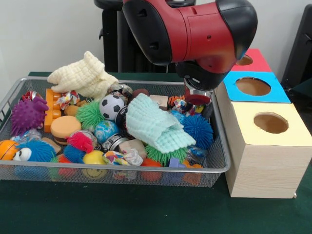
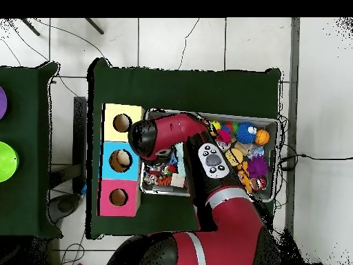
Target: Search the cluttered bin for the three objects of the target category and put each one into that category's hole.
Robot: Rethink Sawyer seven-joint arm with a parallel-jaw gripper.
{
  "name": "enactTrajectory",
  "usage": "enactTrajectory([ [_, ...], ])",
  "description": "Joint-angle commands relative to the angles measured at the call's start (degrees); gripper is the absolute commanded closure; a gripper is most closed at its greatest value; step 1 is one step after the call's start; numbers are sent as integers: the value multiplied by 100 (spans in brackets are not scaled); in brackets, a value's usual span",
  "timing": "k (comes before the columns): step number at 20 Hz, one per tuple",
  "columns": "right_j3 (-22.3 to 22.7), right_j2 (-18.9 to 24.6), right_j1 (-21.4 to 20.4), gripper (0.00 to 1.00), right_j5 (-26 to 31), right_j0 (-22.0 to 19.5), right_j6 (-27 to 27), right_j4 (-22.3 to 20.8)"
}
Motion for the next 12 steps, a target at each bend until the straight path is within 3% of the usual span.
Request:
enactTrajectory([
  [1, 425, -38, 208, 100, -91, -33, 412, -159],
  [12, 596, 129, 242, 100, -255, -46, 509, 51],
])
